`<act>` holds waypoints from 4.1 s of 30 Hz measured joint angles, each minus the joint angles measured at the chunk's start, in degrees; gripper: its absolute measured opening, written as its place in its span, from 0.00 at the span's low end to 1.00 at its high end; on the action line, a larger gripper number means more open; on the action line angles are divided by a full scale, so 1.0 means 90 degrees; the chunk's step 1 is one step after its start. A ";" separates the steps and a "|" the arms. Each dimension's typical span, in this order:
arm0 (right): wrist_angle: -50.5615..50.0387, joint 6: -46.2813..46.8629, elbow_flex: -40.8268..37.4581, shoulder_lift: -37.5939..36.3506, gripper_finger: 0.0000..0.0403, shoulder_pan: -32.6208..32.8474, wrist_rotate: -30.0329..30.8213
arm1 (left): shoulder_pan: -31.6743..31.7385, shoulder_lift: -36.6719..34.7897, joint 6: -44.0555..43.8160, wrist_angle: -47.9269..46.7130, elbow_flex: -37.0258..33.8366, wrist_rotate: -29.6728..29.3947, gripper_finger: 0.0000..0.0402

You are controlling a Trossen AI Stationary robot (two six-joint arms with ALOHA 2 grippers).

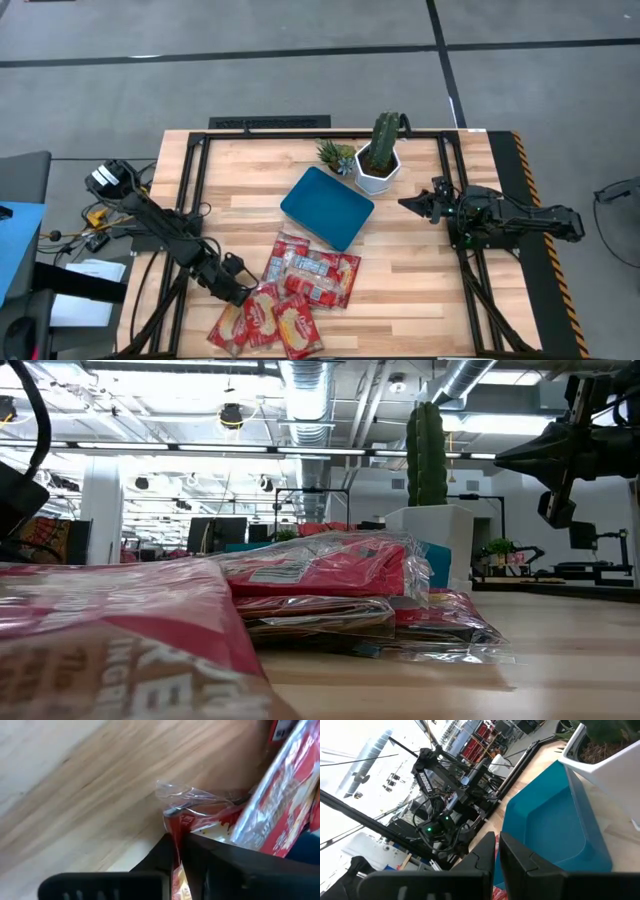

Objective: Sort popcorn bags into baskets
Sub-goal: Put the popcorn bag into the blue bin

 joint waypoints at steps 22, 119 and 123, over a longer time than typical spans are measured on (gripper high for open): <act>0.0000 -0.0049 -0.0001 0.0000 0.13 0.0000 0.0015 | 0.1334 -0.2985 -0.0176 -0.2540 0.0281 -0.1351 0.00; 0.0002 -0.0223 0.0000 0.0001 0.13 -0.0002 0.0206 | 0.6901 0.3932 0.7710 -0.2181 0.7430 0.2512 0.34; 0.0002 -0.0223 0.0000 0.0001 0.13 -0.0002 0.0209 | 0.6944 0.3900 0.7667 -0.2327 0.7430 0.2745 0.49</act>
